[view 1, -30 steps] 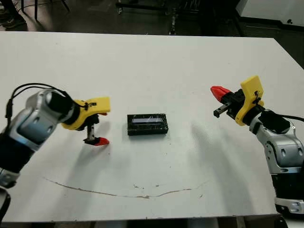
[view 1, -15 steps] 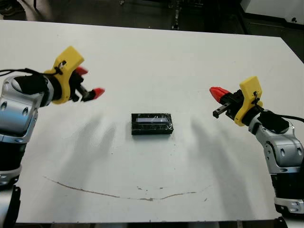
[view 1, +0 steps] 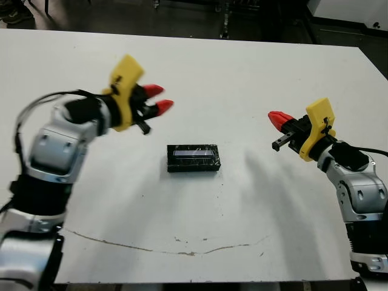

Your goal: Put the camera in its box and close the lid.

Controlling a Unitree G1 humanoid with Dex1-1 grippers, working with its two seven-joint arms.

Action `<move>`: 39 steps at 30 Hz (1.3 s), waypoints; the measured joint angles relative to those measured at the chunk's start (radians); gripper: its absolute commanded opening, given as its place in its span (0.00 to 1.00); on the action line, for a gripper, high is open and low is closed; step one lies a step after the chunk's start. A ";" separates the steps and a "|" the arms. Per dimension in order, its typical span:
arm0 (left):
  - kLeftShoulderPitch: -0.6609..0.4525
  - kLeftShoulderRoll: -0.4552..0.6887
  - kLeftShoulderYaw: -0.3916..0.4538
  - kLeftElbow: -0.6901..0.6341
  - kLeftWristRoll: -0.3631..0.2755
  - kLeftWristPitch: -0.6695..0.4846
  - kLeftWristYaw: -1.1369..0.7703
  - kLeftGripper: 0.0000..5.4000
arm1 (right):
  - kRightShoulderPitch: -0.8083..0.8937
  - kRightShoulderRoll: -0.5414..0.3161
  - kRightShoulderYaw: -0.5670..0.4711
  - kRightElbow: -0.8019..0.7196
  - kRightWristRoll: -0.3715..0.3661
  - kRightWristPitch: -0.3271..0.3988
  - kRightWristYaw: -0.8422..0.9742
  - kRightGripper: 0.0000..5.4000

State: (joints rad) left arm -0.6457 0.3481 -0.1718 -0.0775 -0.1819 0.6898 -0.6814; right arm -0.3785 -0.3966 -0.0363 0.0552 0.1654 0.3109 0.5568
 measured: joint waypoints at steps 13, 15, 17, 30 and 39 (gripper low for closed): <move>0.113 -0.168 -0.127 0.004 0.017 0.062 0.141 0.00 | 0.002 0.001 0.000 0.000 0.003 0.003 -0.002 0.00; 0.145 -0.173 -0.141 0.016 0.024 0.046 0.148 0.00 | 0.002 0.001 -0.001 0.000 0.005 0.003 -0.002 0.00; 0.167 -0.174 -0.149 0.016 0.028 0.029 0.154 0.00 | 0.002 0.001 0.000 0.000 0.007 0.003 -0.002 0.00; 0.254 -0.211 -0.134 -0.001 0.021 0.011 0.224 0.00 | 0.003 0.001 0.000 -0.001 0.019 0.016 -0.002 0.00; 0.270 -0.229 -0.102 0.027 0.012 -0.021 0.240 0.00 | 0.003 0.001 0.000 -0.005 0.018 0.027 -0.006 0.00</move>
State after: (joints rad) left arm -0.3754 0.1193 -0.2738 -0.0505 -0.1702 0.6688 -0.4414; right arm -0.3759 -0.3959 -0.0359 0.0497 0.1836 0.3379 0.5506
